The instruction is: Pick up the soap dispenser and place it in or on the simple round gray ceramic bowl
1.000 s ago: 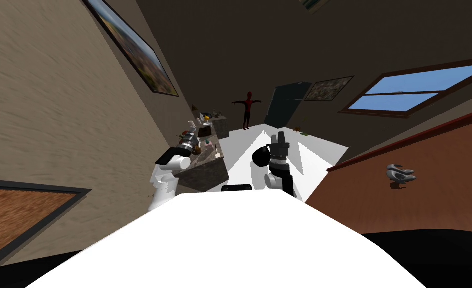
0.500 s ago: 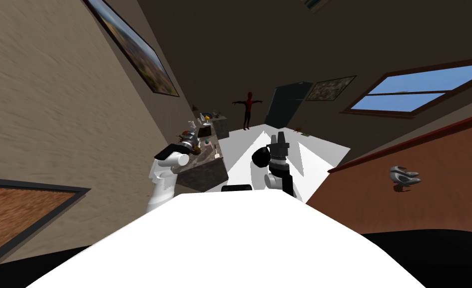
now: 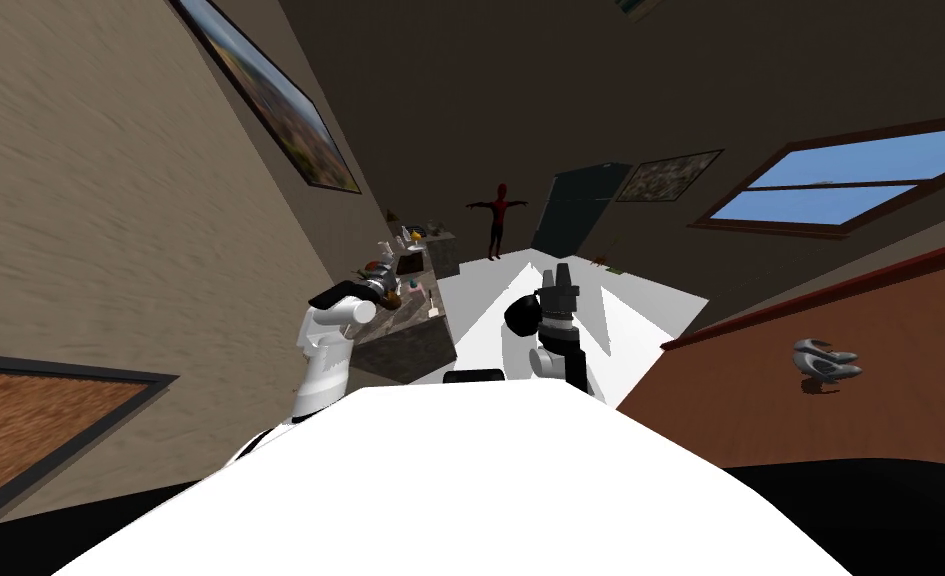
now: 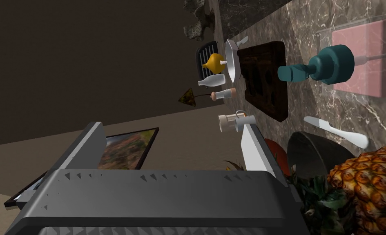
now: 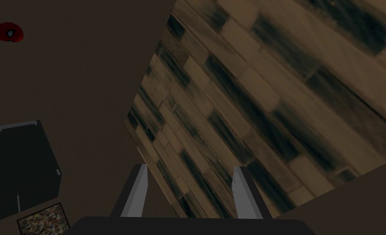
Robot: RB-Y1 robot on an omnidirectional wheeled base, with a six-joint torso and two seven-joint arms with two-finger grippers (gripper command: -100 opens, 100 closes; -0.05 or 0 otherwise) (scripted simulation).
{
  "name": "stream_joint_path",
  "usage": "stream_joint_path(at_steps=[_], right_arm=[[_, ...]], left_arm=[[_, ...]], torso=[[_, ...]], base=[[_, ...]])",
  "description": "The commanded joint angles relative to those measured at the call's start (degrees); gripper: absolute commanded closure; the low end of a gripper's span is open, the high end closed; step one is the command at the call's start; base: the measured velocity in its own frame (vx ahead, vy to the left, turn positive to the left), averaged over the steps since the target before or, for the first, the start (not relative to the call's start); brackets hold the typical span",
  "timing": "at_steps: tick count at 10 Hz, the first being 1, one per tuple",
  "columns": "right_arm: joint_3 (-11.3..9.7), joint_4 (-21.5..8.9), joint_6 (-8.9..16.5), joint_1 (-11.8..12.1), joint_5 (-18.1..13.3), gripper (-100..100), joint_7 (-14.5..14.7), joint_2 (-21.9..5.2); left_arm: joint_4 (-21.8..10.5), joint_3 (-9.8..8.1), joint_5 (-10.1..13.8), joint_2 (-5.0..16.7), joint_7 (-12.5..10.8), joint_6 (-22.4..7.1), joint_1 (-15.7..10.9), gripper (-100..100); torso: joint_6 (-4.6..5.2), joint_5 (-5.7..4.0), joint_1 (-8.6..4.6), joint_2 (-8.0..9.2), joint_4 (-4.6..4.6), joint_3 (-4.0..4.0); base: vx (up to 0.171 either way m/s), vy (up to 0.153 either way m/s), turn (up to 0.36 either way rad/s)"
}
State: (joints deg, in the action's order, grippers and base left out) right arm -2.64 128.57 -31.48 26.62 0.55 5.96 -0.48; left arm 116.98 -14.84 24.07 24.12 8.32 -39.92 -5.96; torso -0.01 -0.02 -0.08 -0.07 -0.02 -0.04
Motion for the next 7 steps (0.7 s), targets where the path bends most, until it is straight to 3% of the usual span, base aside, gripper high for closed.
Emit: stream_joint_path(at_steps=[1,7], right_arm=[[0.0,0.0,0.0,0.0,0.0,0,0.0,0.0],[0.0,0.0,0.0,0.0,0.0,0,0.0,0.0]], left_arm=[[-0.7,-0.19,0.1,0.3,0.1,-2.9,-1.0,-100],[-4.1,-1.16,1.4,2.3,0.3,-11.4,-5.3,-100]], torso=[[0.0,0.0,0.0,0.0,0.0,0.0],[0.0,0.0,-0.01,-0.02,0.0,-0.01]], base=[[0.02,-0.026,0.037],[0.019,-0.027,0.029]])
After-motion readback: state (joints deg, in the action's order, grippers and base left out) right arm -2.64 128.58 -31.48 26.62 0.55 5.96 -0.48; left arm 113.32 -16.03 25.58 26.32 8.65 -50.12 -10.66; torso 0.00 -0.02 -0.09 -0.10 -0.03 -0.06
